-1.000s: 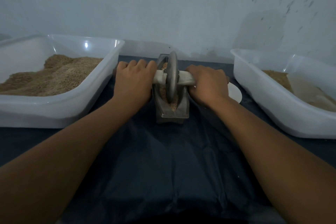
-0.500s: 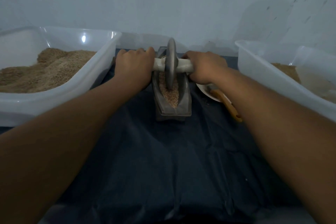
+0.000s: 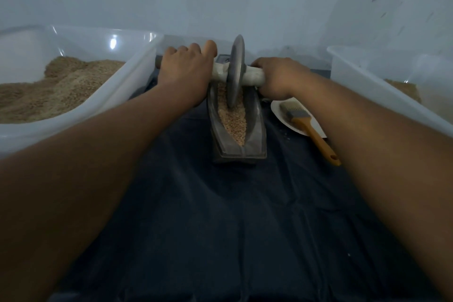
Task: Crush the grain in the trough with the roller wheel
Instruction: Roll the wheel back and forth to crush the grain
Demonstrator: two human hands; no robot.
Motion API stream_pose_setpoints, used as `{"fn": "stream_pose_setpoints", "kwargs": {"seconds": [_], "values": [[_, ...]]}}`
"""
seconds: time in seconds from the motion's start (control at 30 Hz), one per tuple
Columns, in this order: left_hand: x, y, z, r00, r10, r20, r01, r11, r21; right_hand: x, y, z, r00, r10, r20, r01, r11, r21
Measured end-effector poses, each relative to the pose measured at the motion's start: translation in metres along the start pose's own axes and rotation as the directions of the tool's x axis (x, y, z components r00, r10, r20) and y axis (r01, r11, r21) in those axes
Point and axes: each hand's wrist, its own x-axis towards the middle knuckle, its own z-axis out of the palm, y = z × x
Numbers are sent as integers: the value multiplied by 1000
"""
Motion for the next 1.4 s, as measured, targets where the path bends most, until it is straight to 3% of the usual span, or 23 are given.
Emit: {"fn": "stream_pose_setpoints", "kwargs": {"seconds": [0.23, 0.57, 1.0, 1.4], "values": [[-4, 1, 1, 1000, 3, -21, -3, 1000, 1, -2, -2, 3, 998, 33, -55, -34, 999, -11], [-38, 7, -10, 996, 12, -83, -11, 1000, 9, -39, -4, 22, 951, -23, -308, 18, 1000, -18], [-72, 15, -32, 997, 24, -72, -18, 996, 84, -76, -13, 23, 912, -31, -409, 15, 999, -41], [-96, 13, -35, 999, 3, -47, 3, 992, 129, -100, -24, 24, 823, -54, -565, 41, 999, -36]]}}
